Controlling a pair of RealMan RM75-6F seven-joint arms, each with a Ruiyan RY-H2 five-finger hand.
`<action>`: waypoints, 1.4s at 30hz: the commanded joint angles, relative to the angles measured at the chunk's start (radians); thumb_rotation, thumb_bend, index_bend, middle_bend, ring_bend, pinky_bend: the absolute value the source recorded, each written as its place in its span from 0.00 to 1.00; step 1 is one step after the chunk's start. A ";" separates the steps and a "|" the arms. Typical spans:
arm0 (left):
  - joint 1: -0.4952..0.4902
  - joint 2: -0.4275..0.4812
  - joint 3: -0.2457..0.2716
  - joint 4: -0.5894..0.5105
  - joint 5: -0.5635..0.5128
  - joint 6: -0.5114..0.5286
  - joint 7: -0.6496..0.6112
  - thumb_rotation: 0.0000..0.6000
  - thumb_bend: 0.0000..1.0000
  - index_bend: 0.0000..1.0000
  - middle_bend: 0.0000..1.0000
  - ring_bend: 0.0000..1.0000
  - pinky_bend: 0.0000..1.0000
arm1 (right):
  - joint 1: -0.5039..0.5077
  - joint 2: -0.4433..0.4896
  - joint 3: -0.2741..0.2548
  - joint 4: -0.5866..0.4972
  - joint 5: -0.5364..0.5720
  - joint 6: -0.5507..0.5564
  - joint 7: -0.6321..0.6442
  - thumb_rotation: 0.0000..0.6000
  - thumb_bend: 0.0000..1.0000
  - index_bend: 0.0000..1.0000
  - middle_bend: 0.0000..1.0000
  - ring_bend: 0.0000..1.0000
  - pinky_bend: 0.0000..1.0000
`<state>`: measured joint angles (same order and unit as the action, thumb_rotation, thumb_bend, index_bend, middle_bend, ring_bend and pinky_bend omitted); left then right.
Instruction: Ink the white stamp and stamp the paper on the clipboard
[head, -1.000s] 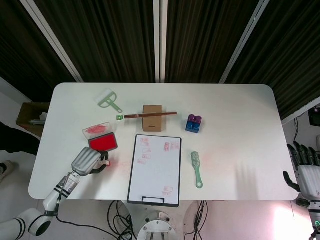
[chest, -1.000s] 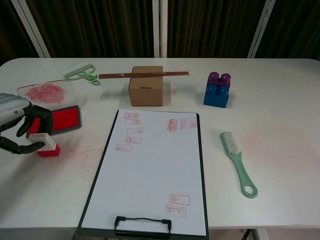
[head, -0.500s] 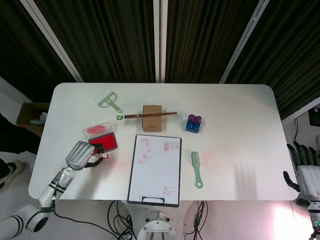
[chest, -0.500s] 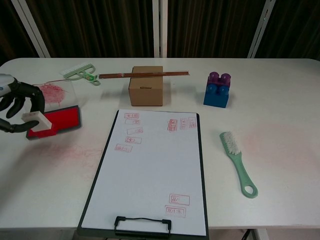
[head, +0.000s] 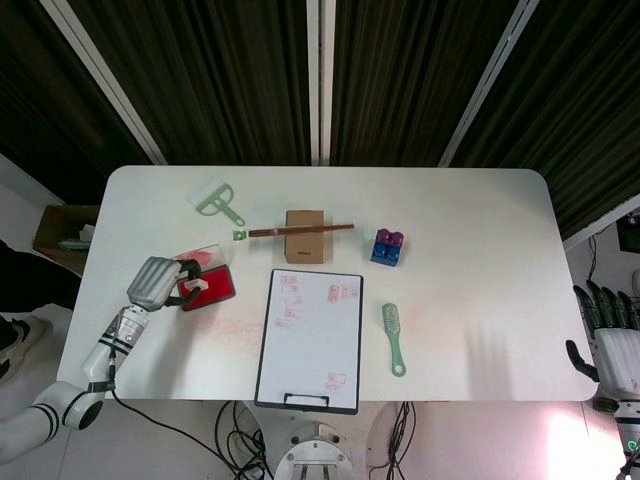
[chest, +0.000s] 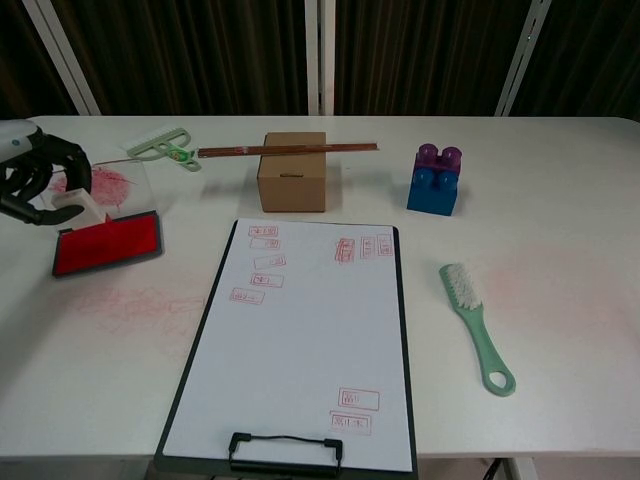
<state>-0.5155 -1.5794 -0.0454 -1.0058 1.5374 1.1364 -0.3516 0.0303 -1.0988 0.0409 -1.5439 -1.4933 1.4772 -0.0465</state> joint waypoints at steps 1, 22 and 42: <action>-0.012 -0.031 0.001 0.043 0.000 -0.008 -0.030 1.00 0.48 0.75 0.75 0.76 0.85 | 0.001 0.000 0.000 -0.003 0.002 -0.003 -0.003 1.00 0.29 0.00 0.00 0.00 0.00; -0.035 -0.100 0.029 0.178 -0.001 -0.051 -0.078 1.00 0.48 0.76 0.78 0.79 0.85 | 0.002 -0.009 -0.002 0.003 0.010 -0.011 -0.010 1.00 0.29 0.00 0.00 0.00 0.00; -0.042 -0.087 0.029 0.168 0.001 -0.036 -0.099 1.00 0.48 0.78 0.79 0.80 0.85 | -0.001 -0.009 -0.003 0.011 0.005 -0.005 0.004 1.00 0.30 0.00 0.00 0.00 0.00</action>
<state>-0.5543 -1.6784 -0.0109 -0.8200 1.5352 1.0886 -0.4503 0.0293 -1.1078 0.0378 -1.5327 -1.4878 1.4722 -0.0421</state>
